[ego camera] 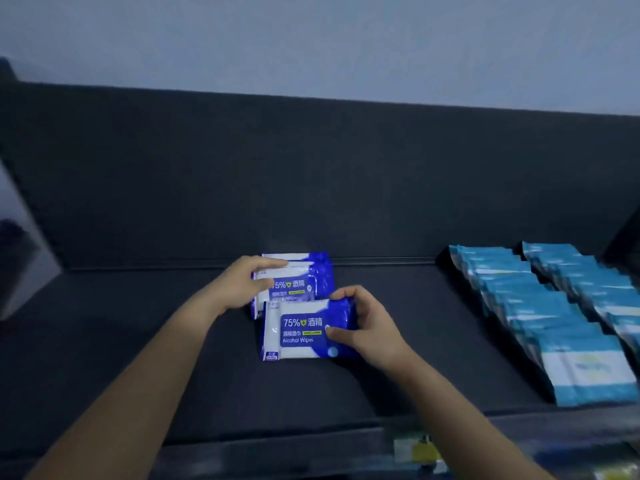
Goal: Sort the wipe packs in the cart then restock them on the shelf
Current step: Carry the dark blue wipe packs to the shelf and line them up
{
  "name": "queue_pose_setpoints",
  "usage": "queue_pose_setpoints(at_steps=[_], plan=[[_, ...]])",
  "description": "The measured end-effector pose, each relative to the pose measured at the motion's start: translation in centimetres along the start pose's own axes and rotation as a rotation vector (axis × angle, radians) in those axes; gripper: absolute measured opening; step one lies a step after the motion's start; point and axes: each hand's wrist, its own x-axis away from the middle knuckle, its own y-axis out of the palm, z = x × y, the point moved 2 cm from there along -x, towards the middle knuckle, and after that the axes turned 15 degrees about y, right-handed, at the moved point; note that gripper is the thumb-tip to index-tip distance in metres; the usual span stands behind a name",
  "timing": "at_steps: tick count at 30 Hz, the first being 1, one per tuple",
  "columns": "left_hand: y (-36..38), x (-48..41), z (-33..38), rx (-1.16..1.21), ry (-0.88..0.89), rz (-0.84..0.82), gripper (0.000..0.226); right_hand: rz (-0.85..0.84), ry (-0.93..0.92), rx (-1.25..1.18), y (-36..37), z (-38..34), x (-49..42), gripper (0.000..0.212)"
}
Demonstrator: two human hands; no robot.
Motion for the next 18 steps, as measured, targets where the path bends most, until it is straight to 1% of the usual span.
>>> queue_pose_setpoints(at_steps=[5, 8, 11, 13, 15, 18], plan=[[-0.1, -1.5, -2.5, -0.011, 0.07, 0.103, 0.031, 0.172, -0.046, 0.182, 1.0, -0.4, -3.9, 0.039], [-0.1, -1.9, -2.9, -0.031, 0.075, 0.129, 0.014, 0.231, -0.076, 0.255, 1.0, -0.1, -5.6, 0.039], [0.0, -1.9, -2.8, 0.006, 0.06, 0.15, 0.008, 0.273, -0.132, 0.385, 1.3, 0.0, -6.5, 0.038], [0.3, -1.8, -2.8, -0.048, 0.062, 0.111, 0.025, 0.286, -0.176, 0.474, 1.4, 0.2, -6.9, 0.038], [0.5, -1.6, -3.0, -0.141, 0.072, 0.039, 0.04, 0.288, -0.203, 0.488, 1.3, 0.5, -7.3, 0.037], [0.7, -1.5, -2.8, -0.187, 0.113, 0.014, 0.043, 0.275, -0.216, 0.488, 1.2, 0.8, -7.6, 0.039]])
